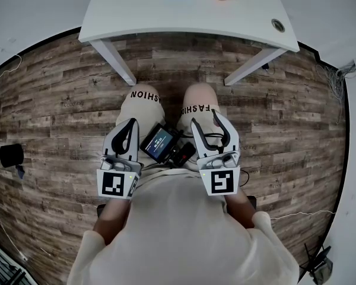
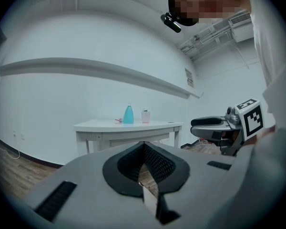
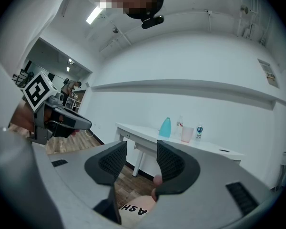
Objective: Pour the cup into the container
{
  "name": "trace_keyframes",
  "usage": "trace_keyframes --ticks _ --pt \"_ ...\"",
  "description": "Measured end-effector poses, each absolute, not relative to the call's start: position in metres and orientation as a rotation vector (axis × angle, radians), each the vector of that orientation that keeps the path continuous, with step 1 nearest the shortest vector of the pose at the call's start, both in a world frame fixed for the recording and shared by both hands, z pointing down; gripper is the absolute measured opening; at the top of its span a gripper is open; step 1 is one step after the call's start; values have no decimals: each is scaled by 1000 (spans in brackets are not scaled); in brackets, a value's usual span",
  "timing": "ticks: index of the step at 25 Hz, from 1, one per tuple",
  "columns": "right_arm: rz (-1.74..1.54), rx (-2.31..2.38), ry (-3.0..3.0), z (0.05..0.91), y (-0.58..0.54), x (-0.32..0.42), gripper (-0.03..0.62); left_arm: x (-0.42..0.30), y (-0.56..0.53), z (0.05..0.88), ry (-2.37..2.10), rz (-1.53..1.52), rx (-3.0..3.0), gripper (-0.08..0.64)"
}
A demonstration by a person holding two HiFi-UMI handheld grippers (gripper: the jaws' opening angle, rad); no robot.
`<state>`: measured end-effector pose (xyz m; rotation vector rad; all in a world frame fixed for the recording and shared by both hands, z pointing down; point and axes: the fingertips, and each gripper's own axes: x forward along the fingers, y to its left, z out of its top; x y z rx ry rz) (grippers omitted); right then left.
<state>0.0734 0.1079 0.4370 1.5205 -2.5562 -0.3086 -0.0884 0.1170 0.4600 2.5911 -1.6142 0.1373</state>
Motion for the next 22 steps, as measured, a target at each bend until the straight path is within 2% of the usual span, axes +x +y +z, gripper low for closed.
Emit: trace_keyframes --ticks 22 --pt "-324 1526 -2561 436 108 72 201 -90 118 461 -1617 143 2585 9"
